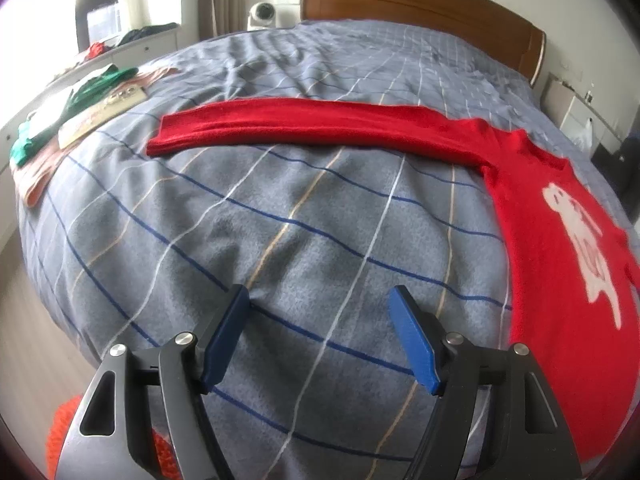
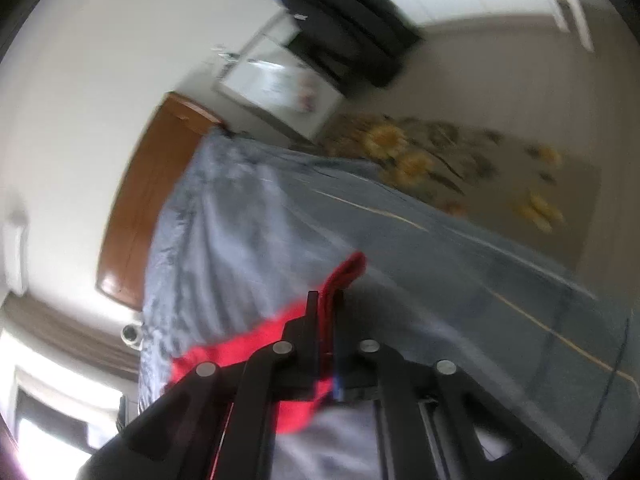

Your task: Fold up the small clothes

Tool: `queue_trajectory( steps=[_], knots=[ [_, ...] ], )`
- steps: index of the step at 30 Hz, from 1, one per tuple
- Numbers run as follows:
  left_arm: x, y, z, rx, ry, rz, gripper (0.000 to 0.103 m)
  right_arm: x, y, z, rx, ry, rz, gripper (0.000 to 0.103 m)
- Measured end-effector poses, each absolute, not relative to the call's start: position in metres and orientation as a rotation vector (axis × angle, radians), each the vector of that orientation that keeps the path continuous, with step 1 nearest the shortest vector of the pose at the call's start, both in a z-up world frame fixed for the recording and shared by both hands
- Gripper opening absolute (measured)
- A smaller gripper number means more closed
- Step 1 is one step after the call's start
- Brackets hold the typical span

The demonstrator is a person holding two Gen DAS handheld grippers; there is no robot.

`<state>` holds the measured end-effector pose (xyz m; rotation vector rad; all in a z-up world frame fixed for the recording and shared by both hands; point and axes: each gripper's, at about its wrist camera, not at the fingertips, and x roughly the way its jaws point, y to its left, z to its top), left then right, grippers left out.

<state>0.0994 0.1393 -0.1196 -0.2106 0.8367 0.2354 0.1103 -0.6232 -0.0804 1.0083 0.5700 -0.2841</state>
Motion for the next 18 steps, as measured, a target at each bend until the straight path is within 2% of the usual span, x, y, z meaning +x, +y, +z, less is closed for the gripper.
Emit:
queue_trajectory(
  steps=[4, 9, 14, 17, 18],
  knots=[
    [0.1, 0.144, -0.118, -0.25, 0.836, 0.215, 0.075, 0.168, -0.561, -0.004, 0.901, 0.529, -0.091, 0.005],
    [0.1, 0.149, -0.118, -0.285, 0.839, 0.194, 0.075, 0.247, -0.435, 0.049, 0.752, 0.58, 0.156, 0.005],
    [0.101, 0.15, -0.119, -0.295, 0.841, 0.184, 0.074, 0.309, -0.304, 0.046, 0.596, 0.675, 0.313, 0.005],
    [0.104, 0.147, -0.12, -0.276, 0.846, 0.191, 0.075, 0.331, -0.242, 0.016, 0.564, 0.731, 0.361, 0.005],
    [0.105, 0.146, -0.121, -0.268, 0.849, 0.193, 0.078, 0.337, -0.225, -0.003, 0.591, 0.756, 0.389, 0.01]
  ],
)
